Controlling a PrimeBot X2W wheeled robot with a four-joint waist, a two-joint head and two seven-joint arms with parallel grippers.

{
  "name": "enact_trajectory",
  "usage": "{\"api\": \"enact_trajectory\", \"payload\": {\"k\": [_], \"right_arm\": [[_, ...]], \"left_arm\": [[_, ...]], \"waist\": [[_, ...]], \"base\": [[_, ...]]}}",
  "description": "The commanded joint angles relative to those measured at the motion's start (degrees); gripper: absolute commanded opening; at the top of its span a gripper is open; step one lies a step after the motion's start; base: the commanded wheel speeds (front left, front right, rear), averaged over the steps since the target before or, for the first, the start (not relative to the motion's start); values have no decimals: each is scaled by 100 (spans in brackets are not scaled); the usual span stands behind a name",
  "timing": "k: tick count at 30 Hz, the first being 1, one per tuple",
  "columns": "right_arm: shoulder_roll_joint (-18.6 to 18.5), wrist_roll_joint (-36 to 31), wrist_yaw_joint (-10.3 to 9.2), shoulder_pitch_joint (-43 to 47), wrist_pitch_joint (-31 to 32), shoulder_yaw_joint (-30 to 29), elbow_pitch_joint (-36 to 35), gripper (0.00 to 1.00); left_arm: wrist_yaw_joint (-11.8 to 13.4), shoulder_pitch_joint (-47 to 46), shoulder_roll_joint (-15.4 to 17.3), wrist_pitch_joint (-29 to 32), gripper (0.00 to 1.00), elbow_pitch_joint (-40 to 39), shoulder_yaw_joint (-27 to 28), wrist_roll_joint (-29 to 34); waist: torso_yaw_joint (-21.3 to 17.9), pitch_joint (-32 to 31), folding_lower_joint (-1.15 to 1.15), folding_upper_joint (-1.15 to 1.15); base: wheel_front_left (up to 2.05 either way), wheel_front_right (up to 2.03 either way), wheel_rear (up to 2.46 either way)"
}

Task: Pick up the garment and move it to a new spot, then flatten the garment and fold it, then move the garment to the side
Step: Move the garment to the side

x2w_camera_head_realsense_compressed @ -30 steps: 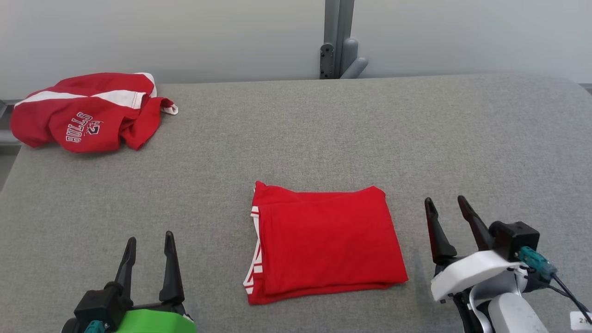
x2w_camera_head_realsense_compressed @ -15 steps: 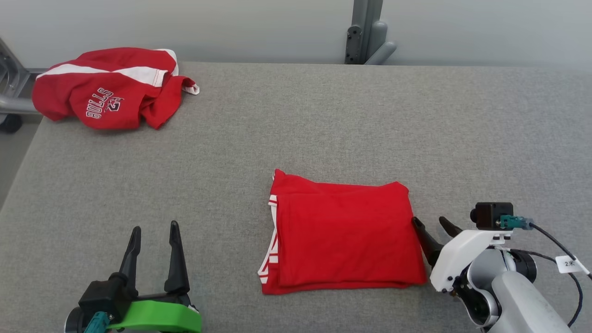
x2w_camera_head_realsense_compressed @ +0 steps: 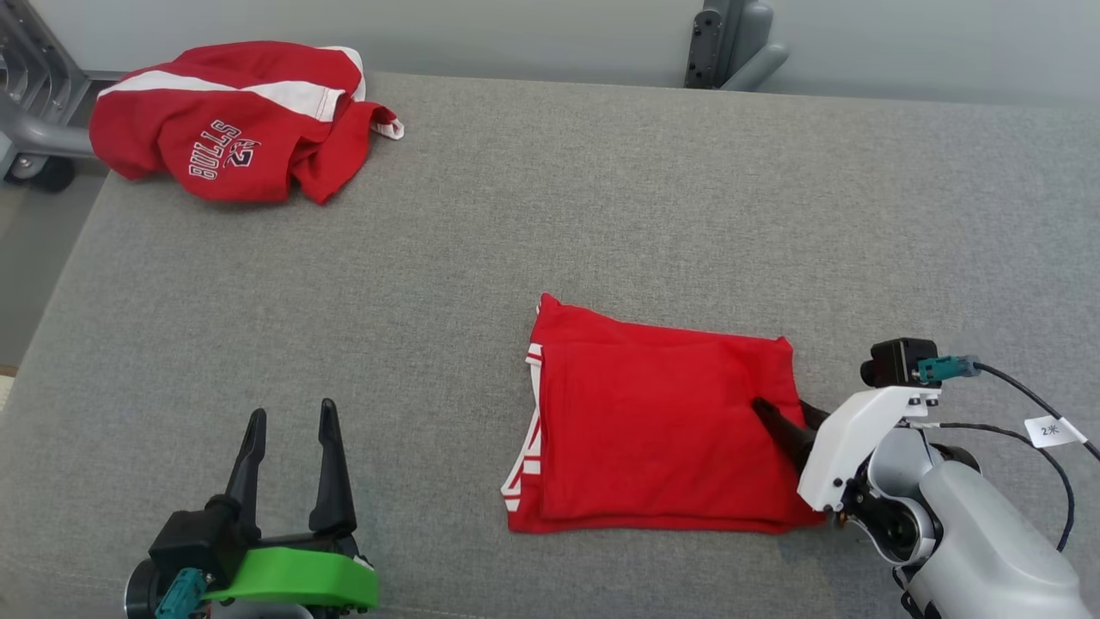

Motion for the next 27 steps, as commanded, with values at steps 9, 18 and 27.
{"api": "enact_trajectory", "payload": {"k": [9,18,27], "right_arm": [[-211,256,0,-374,-487,372,239,0],[-452,297,-2,-725,-923,492,499,0],[-674,203,-2,-1281,-1079,575,601,0]], "left_arm": [[14,-108,3,3,100,-9,-39,-7],[-35,-158,5,3,100,-59,-122,97],[-143,-352,7,3,100,-76,-216,247]], "waist": [[-47,43,0,38],[-423,97,0,38],[-1441,451,0,38]], "base": [[0,0,0],[0,0,0],[0,0,0]]}}
